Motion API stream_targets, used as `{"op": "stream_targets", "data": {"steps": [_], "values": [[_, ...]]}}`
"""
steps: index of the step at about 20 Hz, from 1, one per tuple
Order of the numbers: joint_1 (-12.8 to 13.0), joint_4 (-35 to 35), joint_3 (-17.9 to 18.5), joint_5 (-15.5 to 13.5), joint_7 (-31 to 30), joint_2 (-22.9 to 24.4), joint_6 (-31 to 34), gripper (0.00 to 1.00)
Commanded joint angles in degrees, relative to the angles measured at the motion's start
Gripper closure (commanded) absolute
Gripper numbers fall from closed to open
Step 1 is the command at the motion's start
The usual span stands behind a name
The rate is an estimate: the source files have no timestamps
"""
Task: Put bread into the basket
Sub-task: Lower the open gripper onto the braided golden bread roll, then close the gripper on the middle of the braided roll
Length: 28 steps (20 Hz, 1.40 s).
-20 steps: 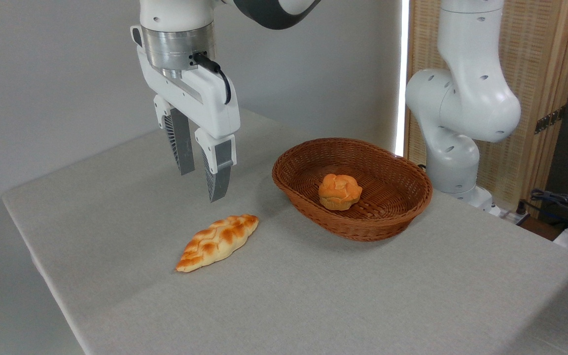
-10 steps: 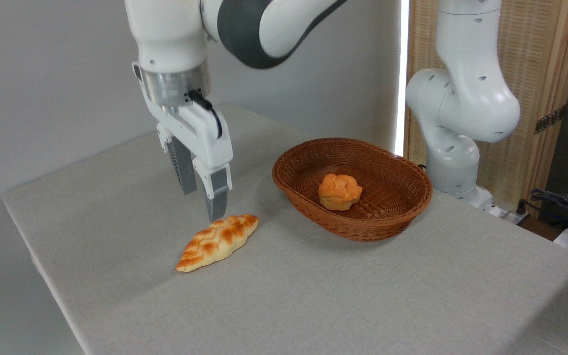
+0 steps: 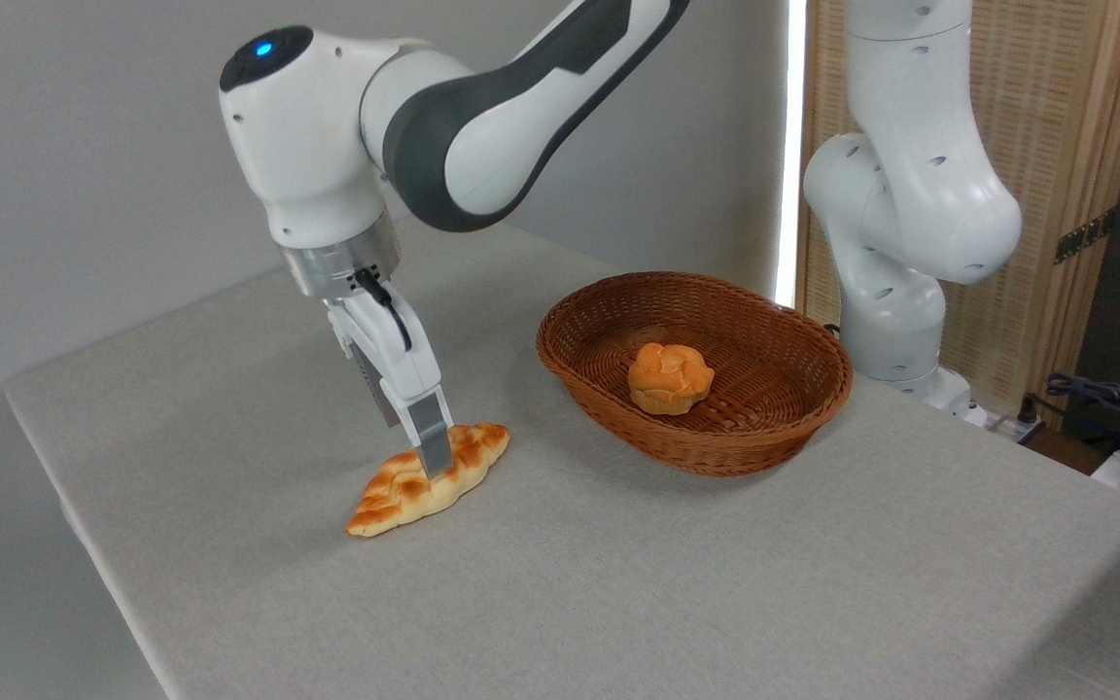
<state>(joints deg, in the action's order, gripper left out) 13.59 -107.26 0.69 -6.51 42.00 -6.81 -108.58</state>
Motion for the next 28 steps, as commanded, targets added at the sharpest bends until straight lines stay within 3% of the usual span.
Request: {"op": "stream_targets", "data": {"steps": [1, 3, 15, 17, 19, 21, 28], "values": [[0.7, 0.1, 0.3, 1.9, -0.2, -1.3, -1.0, 0.0], [0.8, 0.1, 0.3, 3.9, -0.2, -1.8, -0.9, 0.0], [3.3, 0.1, 0.3, 4.2, -3.4, -4.4, -0.8, 0.0], [3.3, 0.2, 0.4, 4.2, -3.2, -4.3, -0.8, 0.13], [3.2, 0.2, 0.5, 4.2, -3.1, -4.3, -0.8, 0.38], [3.1, 0.2, 0.6, 4.2, -2.8, -4.1, -0.8, 0.56], [3.1, 0.3, 0.6, 4.2, -2.6, -4.0, -0.7, 0.59]]}}
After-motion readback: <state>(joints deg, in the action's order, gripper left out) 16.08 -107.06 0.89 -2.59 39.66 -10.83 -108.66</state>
